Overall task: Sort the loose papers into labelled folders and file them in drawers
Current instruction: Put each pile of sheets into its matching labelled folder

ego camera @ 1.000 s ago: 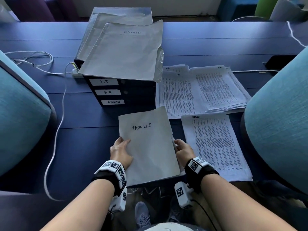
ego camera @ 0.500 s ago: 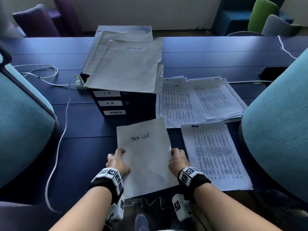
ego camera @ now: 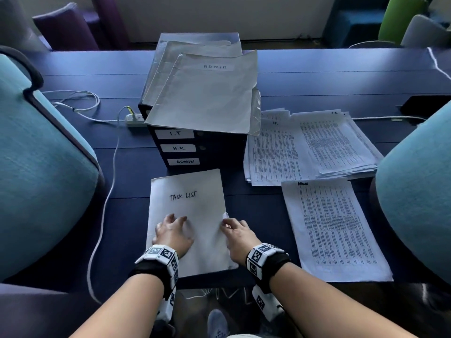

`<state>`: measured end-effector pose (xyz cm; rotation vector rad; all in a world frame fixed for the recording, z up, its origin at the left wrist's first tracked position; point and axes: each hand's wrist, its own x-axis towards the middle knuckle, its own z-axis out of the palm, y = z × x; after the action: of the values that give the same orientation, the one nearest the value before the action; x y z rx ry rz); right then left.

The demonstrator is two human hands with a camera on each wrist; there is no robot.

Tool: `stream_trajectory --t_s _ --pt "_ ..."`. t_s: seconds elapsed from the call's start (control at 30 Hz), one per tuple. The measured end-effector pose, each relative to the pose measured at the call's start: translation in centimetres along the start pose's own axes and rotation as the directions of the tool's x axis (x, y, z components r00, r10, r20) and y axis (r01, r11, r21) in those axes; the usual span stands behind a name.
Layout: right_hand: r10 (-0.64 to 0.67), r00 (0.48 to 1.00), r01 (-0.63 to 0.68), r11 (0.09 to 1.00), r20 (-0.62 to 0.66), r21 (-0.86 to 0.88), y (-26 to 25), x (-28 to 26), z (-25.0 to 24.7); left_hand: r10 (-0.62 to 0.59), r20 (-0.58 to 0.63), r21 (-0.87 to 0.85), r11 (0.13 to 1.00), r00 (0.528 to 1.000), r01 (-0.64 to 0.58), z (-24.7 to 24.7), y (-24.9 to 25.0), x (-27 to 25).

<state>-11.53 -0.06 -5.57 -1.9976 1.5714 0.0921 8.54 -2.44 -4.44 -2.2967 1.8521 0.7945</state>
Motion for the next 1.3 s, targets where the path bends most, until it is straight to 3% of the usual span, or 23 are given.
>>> stream_trajectory --t_s 0.2,0.4,0.97,1.17,1.3 --pt "-0.076 0.996 0.073 0.996 0.051 0.052 -2.9 1.7 0.3 -0.019 0.055 0.108 0.994 0.998 0.013 -0.7 -2.7 2.0" --pt "-0.157 0.985 0.162 0.985 0.077 -0.059 -4.8 2.4 0.8 -0.036 0.056 0.116 0.993 0.998 0.030 -1.6 -4.9 3.8" --pt "-0.090 0.993 0.089 0.996 0.076 0.010 -4.6 2.8 -0.3 0.001 0.049 0.041 0.999 0.999 -0.003 -2.8 -2.4 3.4" --pt "-0.013 0.999 0.015 0.997 -0.037 0.078 -2.6 1.9 -3.1 0.074 0.030 -0.081 0.994 0.997 -0.072 -4.1 0.8 2.9" --pt "-0.009 0.955 0.071 0.977 -0.297 0.199 -1.0 1.3 -6.1 0.129 -0.134 -0.241 0.958 0.983 -0.158 -6.4 3.3 3.0"
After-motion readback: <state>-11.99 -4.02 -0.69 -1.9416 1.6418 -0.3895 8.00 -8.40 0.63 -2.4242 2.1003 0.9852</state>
